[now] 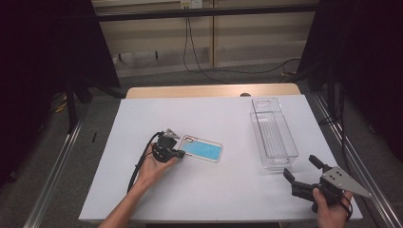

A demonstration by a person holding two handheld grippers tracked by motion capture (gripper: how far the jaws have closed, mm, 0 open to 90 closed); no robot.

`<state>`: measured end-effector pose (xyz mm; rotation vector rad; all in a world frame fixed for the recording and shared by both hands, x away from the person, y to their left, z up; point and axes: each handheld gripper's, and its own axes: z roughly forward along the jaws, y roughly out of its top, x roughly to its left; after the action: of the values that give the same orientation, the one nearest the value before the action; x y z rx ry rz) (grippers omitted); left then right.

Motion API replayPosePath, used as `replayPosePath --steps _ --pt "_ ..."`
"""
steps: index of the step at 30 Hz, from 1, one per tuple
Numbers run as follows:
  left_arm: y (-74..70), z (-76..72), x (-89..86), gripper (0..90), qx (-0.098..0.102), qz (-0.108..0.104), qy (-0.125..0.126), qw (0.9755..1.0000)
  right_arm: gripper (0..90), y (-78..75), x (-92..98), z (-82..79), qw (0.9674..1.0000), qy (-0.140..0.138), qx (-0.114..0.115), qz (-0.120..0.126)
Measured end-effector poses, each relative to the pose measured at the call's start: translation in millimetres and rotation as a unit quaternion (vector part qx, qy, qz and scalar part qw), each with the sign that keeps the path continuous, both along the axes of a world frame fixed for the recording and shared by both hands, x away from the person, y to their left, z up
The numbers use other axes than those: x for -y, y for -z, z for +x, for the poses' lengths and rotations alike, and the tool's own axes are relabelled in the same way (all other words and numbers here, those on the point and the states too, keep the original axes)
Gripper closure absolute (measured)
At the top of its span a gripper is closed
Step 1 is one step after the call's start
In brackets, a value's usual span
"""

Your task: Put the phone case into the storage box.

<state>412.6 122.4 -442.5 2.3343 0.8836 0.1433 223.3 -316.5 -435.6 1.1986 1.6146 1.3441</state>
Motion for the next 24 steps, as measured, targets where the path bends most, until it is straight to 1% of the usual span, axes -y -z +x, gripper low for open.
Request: replayPosePath --steps 2,4,5,8,9,20,24 --pt "-0.7 1.2 1.1 90.0 0.003 0.005 0.001 1.0000 1.5 0.0 0.0 0.1 1.0000 0.000 0.000 0.000" --pt "-0.5 3.8 1.8 90.0 0.005 0.007 -0.004 1.0000 1.5 0.0 -0.2 0.0 1.0000 0.000 0.000 0.000" --pt "-0.1 6.3 1.6 90.0 0.001 0.003 -0.007 1.0000 1.5 0.0 -0.2 0.0 1.0000 -0.001 0.000 0.000" --pt "-0.3 7.3 1.9 90.0 0.000 0.004 -0.007 1.0000 1.5 -0.1 0.1 0.0 1.0000 0.000 0.001 0.001" --pt "-1.4 6.6 3.8 90.0 0.010 0.017 -0.004 0.9998 1.5 0.0 0.2 -0.1 1.0000 0.000 0.000 0.001" --pt "-1.6 10.0 5.5 90.0 0.012 0.017 -0.008 0.9998 1.5 -0.1 -0.4 -0.5 1.0000 0.001 -0.001 0.000" --pt "-1.8 13.2 5.9 90.0 0.009 0.017 -0.013 0.9997 1.5 0.0 -0.5 -0.3 1.0000 0.000 -0.001 0.000"
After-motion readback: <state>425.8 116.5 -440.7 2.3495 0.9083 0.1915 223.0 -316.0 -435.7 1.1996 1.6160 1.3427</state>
